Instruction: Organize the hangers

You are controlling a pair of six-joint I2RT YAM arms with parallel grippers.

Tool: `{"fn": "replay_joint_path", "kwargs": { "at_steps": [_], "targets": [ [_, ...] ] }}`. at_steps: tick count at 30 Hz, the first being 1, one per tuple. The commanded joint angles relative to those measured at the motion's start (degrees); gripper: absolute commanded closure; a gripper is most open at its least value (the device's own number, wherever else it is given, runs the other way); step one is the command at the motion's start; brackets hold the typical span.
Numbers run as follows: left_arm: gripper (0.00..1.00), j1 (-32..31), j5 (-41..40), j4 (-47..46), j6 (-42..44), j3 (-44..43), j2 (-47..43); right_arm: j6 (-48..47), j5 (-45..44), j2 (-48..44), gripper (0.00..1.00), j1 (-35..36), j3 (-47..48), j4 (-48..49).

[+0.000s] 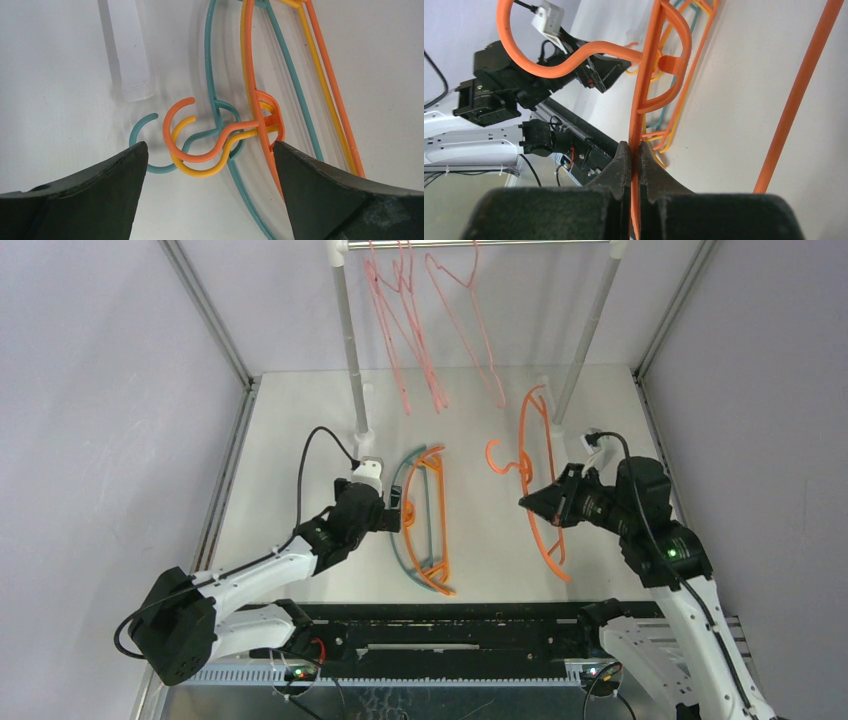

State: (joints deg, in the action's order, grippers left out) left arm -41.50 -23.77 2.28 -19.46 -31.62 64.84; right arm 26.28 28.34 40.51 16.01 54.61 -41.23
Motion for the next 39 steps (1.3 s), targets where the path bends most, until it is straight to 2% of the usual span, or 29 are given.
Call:
{"fn": "replay_joint_path", "kwargs": {
  "at_steps": [1, 4, 12, 17, 29, 39],
  "targets": [
    [0.01, 0.19, -0.48, -0.70, -0.19, 0.15, -1.21, -0.15, 0.43, -2.89, 1.00, -1.25, 4.61, 2.24],
    [0.01, 0.19, -0.49, -0.70, -0.22, 0.14, -1.10, 0.68, 1.39, -2.71, 1.00, -1.54, 6.10, 3.61],
    [0.01, 0.19, -0.66, -0.45, -0.10, 0.22, -1.82, 5.42, 6.27, 3.91, 1.00, -3.39, 8.71, 16.07],
    [0.01, 0.19, -0.64, -0.50, -0.14, 0.14, -2.04, 8.69, 10.12, 11.39, 1.00, -5.48, 13.01, 26.35],
    [0.01, 0.19, -1.08, -0.37, 0.21, 0.07, -2.07, 18.34, 12.01, 33.50, 1.00, -7.96, 28.29, 47.30],
    [0.01, 0.18, -1.17, -0.66, 0.37, 0.15, -1.21, 29.61, 14.43, 48.27, 1.00, -8.86, 32.58, 65.26]
  ]
}}
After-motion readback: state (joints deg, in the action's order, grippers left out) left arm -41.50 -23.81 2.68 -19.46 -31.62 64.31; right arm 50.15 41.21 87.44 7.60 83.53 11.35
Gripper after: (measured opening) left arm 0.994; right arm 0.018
